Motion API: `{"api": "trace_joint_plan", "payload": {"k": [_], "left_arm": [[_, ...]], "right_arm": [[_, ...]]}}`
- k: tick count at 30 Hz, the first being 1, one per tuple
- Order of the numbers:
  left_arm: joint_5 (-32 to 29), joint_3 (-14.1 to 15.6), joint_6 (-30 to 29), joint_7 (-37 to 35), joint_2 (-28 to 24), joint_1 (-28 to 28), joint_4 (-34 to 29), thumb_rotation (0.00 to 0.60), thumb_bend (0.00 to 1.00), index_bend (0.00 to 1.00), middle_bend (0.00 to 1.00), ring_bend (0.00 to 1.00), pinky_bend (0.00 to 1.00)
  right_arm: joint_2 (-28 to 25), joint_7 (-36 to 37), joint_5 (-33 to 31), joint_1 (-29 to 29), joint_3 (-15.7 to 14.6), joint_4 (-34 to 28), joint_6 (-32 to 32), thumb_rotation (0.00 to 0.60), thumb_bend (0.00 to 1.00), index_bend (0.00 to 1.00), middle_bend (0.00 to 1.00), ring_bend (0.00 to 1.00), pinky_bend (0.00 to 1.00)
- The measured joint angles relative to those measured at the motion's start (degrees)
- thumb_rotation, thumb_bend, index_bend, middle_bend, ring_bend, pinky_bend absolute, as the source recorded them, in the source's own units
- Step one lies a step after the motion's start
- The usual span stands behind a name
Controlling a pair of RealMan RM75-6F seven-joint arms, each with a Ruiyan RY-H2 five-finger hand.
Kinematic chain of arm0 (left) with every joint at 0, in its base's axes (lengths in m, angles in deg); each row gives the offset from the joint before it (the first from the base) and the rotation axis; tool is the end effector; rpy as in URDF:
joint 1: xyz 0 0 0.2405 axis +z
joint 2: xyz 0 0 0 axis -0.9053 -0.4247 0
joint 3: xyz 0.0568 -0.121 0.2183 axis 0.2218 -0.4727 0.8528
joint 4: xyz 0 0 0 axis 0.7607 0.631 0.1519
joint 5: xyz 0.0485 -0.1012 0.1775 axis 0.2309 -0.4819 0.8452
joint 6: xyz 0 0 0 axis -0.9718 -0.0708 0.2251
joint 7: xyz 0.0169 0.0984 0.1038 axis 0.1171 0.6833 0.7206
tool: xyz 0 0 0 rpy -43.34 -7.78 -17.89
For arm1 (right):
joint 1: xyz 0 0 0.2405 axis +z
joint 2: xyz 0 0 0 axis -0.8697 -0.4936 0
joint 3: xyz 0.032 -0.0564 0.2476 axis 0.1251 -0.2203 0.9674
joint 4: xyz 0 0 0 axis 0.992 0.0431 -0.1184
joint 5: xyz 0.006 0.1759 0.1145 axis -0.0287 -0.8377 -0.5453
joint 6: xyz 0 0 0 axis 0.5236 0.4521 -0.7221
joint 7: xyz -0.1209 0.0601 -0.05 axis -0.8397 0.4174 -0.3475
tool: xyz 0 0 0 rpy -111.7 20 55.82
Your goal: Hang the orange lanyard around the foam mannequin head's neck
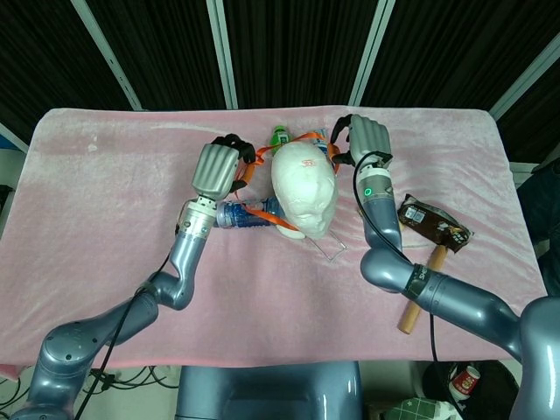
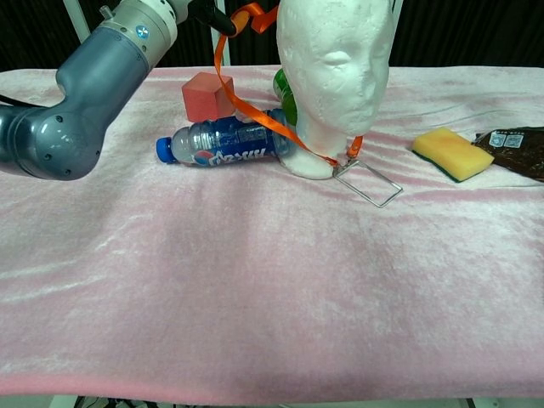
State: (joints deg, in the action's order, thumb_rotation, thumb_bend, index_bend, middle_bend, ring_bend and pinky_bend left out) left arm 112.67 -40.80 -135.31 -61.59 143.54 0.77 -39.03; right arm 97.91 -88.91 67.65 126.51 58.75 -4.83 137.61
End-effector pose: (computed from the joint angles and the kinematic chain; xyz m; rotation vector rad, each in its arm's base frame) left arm -0.0387 0.4620 -0.0172 -1.5303 -0.6812 -1.3967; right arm -0.0441 -0.4876 0.0960 1.2666 -1.2113 1.0947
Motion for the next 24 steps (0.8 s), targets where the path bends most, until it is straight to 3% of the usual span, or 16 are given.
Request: {"api": "trace_joint_plan", "payload": {"k": [5, 7, 8, 11, 13, 15, 19, 24], "left_arm": [[-0.38, 0.34, 1.87, -0.21, 1.1, -0.44, 2.16, 0.6, 0.41, 0.57, 0.53, 0.31, 0.4], [-0.79, 0.61, 3.18, 0.35, 1.38, -0.45, 2.7, 0.6, 0.39, 0.55, 0.51, 0.28, 0.37], [-0.92, 0.66, 3.49, 0.53, 1.45, -0.44, 2.79, 0.6, 0.36, 0.53, 0.49, 0.26, 0.34], [-1.82, 0.7, 5.13, 1.53, 1.62, -0.38, 2.82, 0.6, 0.29, 0.46, 0.4, 0.18, 0.27], [-2.63, 0.62, 6.66, 2.62, 1.51, -0.37, 2.39, 0.6, 0.17, 0.35, 0.29, 0.1, 0.19], [-3.31, 0.57, 8.08, 3.71, 1.04, -0.34, 1.35, 0.6, 0.11, 0.27, 0.22, 0.04, 0.14], [-4.82, 0.35, 9.92, 6.21, -0.14, -0.12, -0.97, 0.6, 0.09, 0.23, 0.16, 0.01, 0.11], [-7.03, -0.97, 9.67, 8.59, -0.95, 0.32, -4.03, 0.6, 0.09, 0.22, 0.16, 0.0, 0.11]], "right_arm": [[0.65, -0.58, -0.65, 0.19, -0.9, 1.03, -0.78, 0.6, 0.53, 0.99, 0.35, 0.42, 0.28], [0.7, -1.06, -1.08, 0.11, -1.42, 1.23, -1.16, 0.6, 0.49, 0.94, 0.33, 0.41, 0.25], [0.7, -1.28, -1.32, 0.07, -1.63, 1.3, -1.36, 0.6, 0.47, 0.88, 0.32, 0.4, 0.24], [0.45, -2.08, -2.38, -0.09, -2.23, 1.18, -2.32, 0.6, 0.33, 0.49, 0.23, 0.33, 0.19], [-0.04, -2.97, -3.54, -0.19, -2.72, 0.81, -3.32, 0.6, 0.25, 0.32, 0.19, 0.29, 0.17], [-0.7, -3.89, -4.94, -0.23, -3.14, 0.28, -4.31, 0.6, 0.19, 0.23, 0.18, 0.28, 0.17], [-2.87, -5.36, -7.39, -0.36, -3.94, -1.77, -6.31, 0.6, 0.13, 0.16, 0.17, 0.28, 0.17], [-3.98, -4.26, -7.12, -0.95, -4.25, -3.14, -7.06, 0.6, 0.13, 0.14, 0.17, 0.27, 0.17]]}}
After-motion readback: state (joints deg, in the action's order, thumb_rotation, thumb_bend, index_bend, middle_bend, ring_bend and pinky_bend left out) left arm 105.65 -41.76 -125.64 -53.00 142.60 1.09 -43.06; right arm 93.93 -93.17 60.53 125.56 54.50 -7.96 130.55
